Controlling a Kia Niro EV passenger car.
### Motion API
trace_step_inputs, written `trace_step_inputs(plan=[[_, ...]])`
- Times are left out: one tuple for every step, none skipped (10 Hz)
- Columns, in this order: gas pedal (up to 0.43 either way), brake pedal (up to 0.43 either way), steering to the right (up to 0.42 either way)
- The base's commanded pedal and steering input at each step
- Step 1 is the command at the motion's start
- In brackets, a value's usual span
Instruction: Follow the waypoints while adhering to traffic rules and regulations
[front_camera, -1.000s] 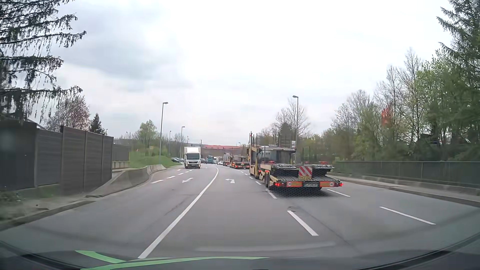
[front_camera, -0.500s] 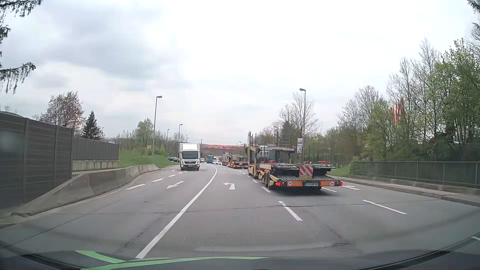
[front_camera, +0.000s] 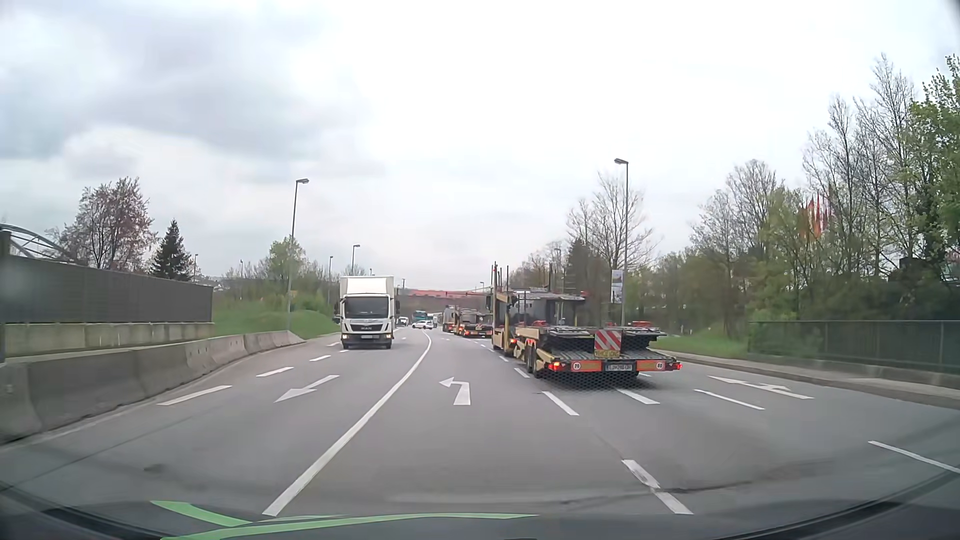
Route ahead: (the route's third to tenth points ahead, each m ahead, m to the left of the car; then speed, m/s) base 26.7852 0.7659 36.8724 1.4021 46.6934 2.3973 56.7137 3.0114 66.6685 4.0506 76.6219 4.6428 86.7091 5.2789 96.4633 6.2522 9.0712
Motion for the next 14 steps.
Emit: trace_step_inputs(plan=[[0.118, 0.000, -0.002], [0.130, 0.000, -0.003], [0.138, 0.000, -0.004], [0.150, 0.000, -0.005], [0.150, 0.000, -0.006], [0.150, 0.000, -0.006], [0.150, 0.000, -0.006], [0.150, 0.000, -0.006], [0.150, 0.000, -0.007], [0.150, 0.000, -0.007], [0.150, 0.000, -0.007], [0.150, 0.000, -0.008], [0.150, 0.000, -0.008], [0.150, 0.000, -0.009]])
